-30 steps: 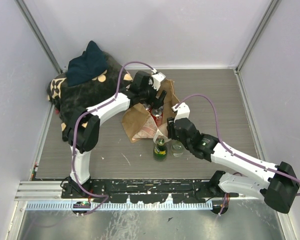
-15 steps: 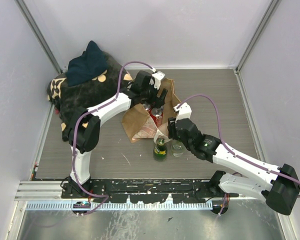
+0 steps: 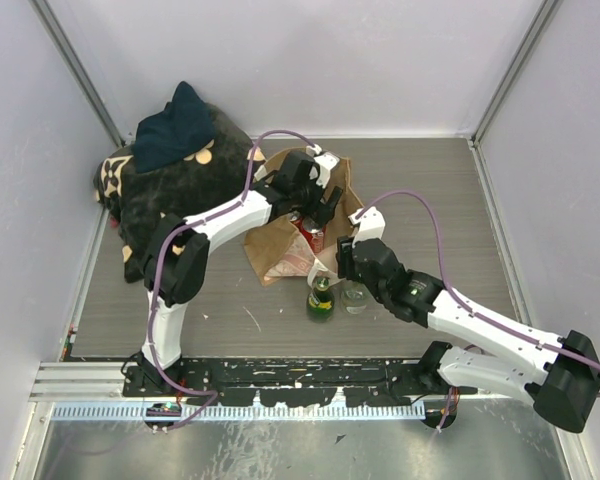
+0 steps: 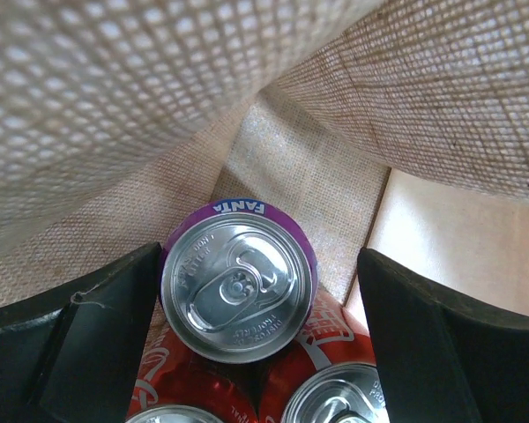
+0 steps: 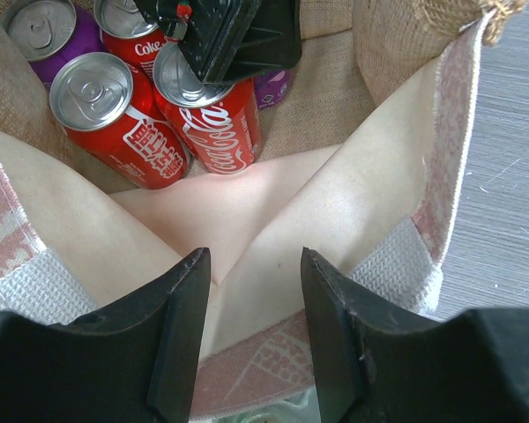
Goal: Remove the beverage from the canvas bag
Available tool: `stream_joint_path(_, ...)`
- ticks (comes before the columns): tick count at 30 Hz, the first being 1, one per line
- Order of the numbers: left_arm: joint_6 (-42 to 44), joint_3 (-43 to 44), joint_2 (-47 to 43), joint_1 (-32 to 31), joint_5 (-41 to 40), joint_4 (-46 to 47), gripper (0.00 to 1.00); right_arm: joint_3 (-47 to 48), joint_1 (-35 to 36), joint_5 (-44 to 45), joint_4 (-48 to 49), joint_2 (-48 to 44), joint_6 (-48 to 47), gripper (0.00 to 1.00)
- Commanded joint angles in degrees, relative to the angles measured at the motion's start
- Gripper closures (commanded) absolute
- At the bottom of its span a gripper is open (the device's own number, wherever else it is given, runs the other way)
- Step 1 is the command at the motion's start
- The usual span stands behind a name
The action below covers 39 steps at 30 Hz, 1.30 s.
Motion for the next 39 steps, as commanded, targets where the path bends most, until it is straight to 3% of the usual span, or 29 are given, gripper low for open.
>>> stream_joint_path(1,0.5,-0.4,2.9,-0.1,-1.1,-0.8,0.02,-0.2,0.1,1.9,0.3,-1.7,0.6,0.48)
stream_joint_path(5,0.5,-0.7,3.5,-0.1,-1.9,-0.1,0.01,-0.5,0.1,2.3,0.2,-2.3,0.8,0.48)
stream_joint_path(7,0.4,-1.0,3.4,-0.2,-2.0,0.8,0.08,-0.7,0.1,2.3,0.2,-2.4,0.9,0.48)
stream_joint_path(9,0.4,-1.1,3.3,-0.2,-2.4,1.9,0.29,-0.8,0.1,2.4,0.4,-2.3,0.9,0.48)
stream_joint_path(13,1.0,-0.1,4.1,-0.1,-3.6,2.0,0.52,-1.0,0.1,2.4,0.9,-1.6,0.9,0.48)
stream_joint_path(17,1.0,0.5,4.3,-0.2,-3.8,1.3,0.93,-1.0,0.1,2.3,1.1,-1.3,0.6,0.48)
stream_joint_path(18,1.0,0.4,4.0,-0.2,-3.9,1.3,1.00,-0.9,0.1,2.4,1.1,-1.3,0.5,0.48)
stream_joint_path(39,4.6,4.0,-15.1,0.0,1.4,6.8,1.00,-0.4,0.1,6.9,5.2,-0.8,-0.6,0.50)
